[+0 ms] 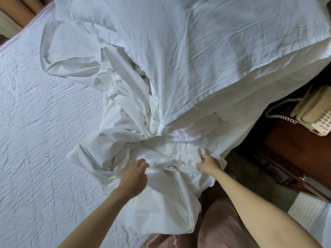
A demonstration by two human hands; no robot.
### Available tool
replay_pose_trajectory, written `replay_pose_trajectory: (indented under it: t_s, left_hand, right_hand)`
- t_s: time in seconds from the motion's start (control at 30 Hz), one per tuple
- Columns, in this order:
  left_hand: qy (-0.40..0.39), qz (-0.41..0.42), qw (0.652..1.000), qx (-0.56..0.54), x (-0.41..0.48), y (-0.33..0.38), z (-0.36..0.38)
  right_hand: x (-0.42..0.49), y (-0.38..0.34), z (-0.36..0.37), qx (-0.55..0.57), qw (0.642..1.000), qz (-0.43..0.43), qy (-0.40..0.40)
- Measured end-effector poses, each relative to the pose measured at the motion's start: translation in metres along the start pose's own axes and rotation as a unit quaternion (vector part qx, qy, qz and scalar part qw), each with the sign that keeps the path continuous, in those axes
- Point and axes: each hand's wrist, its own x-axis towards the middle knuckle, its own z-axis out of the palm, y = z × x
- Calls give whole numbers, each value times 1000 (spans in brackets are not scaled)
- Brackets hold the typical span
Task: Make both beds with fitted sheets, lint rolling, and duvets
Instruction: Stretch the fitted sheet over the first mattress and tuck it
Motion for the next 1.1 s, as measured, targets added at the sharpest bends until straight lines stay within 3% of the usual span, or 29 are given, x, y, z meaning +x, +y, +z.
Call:
replay_pose_trajectory:
  t_s: [0.13, 0.23, 0.3, 0.37, 0.53, 0.67, 0.77, 0.9, 0.97, 1.03, 1.07, 1.1]
  left_hand:
    - [-148, 44, 980, 126, 19, 25, 19]
    - [-219, 22, 957, 190, 35, 41, 25]
    - [-228, 15, 943, 241, 37, 41, 25]
    - [-213, 40, 931, 294, 34, 35, 23]
    - [-157, 69, 941, 292, 5, 9, 14]
    - [-155, -4, 956, 249, -31, 8, 20]
    - [-142, -20, 975, 169, -57, 17, 32]
    - [-135, -110, 982, -76, -83, 38, 42]
    - [-113, -195, 934, -278, -97, 56, 42]
    - [-91, -275, 854, -432, -114, 71, 45]
    - [-82, -288, 840, -453, -123, 74, 49]
    - [-75, -285, 849, -438, -133, 75, 54]
  right_hand:
    - [7, 5, 0, -158, 982, -66, 82]
    - [0, 7, 5, -194, 970, -129, 73]
    - [-12, 12, 11, -135, 984, -103, 45]
    - [-29, 20, 14, -6, 998, -50, 27]
    - [-76, 40, 16, 210, 977, -23, -22]
    - [-108, 52, 31, 211, 973, -39, -80]
    - [-138, 54, 41, 191, 975, -74, -87]
    - [-189, 60, 60, 179, 969, -150, -75]
    - [-214, 68, 83, 163, 968, -176, -66]
    - [-244, 79, 112, 152, 965, -208, -57]
    - [-262, 84, 127, 150, 962, -222, -55]
    - [-279, 89, 143, 145, 959, -237, -54]
